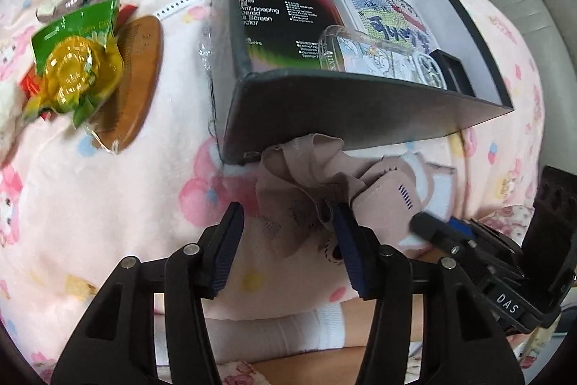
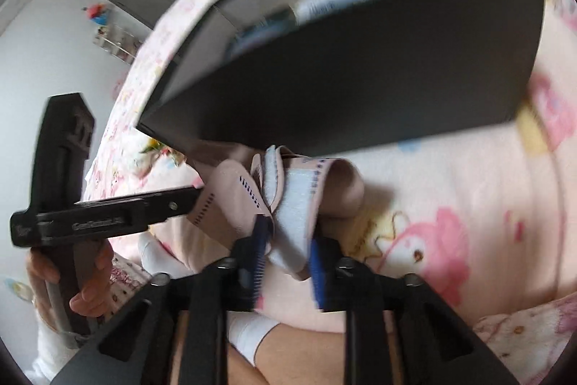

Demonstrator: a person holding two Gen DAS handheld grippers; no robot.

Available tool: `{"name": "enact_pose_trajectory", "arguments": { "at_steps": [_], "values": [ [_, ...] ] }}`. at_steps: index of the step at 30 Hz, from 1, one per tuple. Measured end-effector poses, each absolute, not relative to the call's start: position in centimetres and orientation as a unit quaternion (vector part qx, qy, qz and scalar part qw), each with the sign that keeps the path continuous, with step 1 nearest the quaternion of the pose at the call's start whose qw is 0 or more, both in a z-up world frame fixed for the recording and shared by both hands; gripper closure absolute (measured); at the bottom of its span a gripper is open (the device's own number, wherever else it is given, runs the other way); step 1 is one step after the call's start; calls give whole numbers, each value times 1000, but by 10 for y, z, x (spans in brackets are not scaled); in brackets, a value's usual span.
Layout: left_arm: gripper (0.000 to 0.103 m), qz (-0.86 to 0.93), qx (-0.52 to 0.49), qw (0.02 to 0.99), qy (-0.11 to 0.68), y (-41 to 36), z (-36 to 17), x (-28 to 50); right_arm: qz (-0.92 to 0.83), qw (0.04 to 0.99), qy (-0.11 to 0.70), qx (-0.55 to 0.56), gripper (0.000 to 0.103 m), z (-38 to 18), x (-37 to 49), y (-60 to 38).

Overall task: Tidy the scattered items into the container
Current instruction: 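Lift the beige fabric with the right tool toward the black box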

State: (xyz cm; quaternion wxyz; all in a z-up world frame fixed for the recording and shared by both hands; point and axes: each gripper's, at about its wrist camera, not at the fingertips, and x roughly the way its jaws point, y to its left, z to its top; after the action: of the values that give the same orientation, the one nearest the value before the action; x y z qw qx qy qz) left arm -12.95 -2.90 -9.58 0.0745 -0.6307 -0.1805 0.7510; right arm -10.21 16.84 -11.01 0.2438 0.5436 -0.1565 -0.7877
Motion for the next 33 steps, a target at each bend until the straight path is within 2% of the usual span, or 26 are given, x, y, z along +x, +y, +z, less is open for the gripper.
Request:
{"name": "enact_pose_trajectory", "arguments": {
  "at_steps": [6,11,12,15,19,23,27,30,33],
  "values": [
    [49,750,-627,97,-189,-25,-91,-130,-820,232,-195,485,97,-61,-86,193],
    [49,755,-613,98,-213,-35,-84,-132,-849,251,-135,444,97,-22,-74,168],
    [48,756,-606,101,-225,-41,-81,-131,-852,251,-118,443,97,-22,-73,163],
    [36,757,-583,119,-269,-52,-72,-130,-840,266,-83,466,97,-35,-77,131],
    [36,741,-565,155,-328,-61,-72,-131,-818,290,-58,493,97,-59,-79,103],
    [36,735,-589,168,-291,-41,-77,-133,-799,304,-61,515,92,-82,-87,87],
    [36,756,-613,111,-201,-26,-81,-135,-789,287,-54,540,71,-87,-83,85],
    [36,759,-619,84,-182,-24,-84,-139,-791,293,-32,536,69,-80,-73,90],
    [37,764,-618,48,-176,-31,-84,-139,-801,290,-45,522,68,-68,-67,108]
  ]
}}
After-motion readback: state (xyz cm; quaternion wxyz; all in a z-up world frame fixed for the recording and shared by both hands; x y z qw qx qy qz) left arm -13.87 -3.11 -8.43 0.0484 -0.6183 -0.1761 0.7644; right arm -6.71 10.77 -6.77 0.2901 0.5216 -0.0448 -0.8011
